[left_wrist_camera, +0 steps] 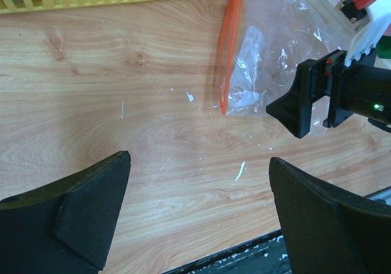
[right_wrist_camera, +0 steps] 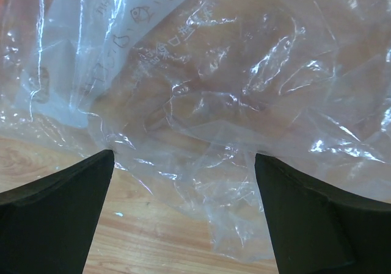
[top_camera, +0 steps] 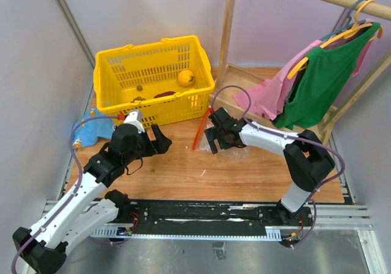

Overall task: Place the food in the zip-top bag and seal the zipper
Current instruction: Pick up the zipper food storage bag at the center of the board.

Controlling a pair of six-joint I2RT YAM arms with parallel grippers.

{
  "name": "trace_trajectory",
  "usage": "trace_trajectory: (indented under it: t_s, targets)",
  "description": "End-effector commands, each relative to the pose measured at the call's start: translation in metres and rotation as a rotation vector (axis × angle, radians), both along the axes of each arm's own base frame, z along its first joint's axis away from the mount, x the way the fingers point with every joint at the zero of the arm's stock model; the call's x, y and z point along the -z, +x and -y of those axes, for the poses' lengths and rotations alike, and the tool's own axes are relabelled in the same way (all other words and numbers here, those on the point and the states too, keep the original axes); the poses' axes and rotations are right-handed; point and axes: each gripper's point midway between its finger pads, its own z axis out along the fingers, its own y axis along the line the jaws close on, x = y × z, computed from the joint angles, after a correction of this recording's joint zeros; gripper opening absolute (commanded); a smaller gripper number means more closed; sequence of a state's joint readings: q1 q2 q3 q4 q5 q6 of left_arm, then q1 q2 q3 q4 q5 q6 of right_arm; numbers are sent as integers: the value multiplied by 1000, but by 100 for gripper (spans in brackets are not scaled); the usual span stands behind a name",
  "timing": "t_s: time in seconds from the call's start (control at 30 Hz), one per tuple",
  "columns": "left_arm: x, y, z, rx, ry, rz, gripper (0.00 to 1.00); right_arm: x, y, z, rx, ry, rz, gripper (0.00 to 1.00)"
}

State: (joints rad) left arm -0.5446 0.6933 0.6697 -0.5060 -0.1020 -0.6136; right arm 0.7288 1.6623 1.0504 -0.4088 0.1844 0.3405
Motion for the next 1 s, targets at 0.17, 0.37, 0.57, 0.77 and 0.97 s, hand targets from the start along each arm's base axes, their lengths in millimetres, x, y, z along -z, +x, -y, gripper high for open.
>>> trace_trajectory:
  t_s: [0.17,0.37,0.57,0.77,0.97]
  targets:
    - [5,12,8,4,-9,-8,99,28,0,21,29,-145,-50,87]
    - [7,20,8,-10,-17,-17,99,29,-2,19,13,-128,-48,44]
    - [8,26,10,-18,-42,-23,99,15,-2,15,-14,-78,-11,5]
    - [5,30,11,-29,-58,-17,99,-6,-1,3,-59,7,29,1]
    - [3,33,17,-24,-95,-22,99,-23,-6,-7,-100,105,70,1]
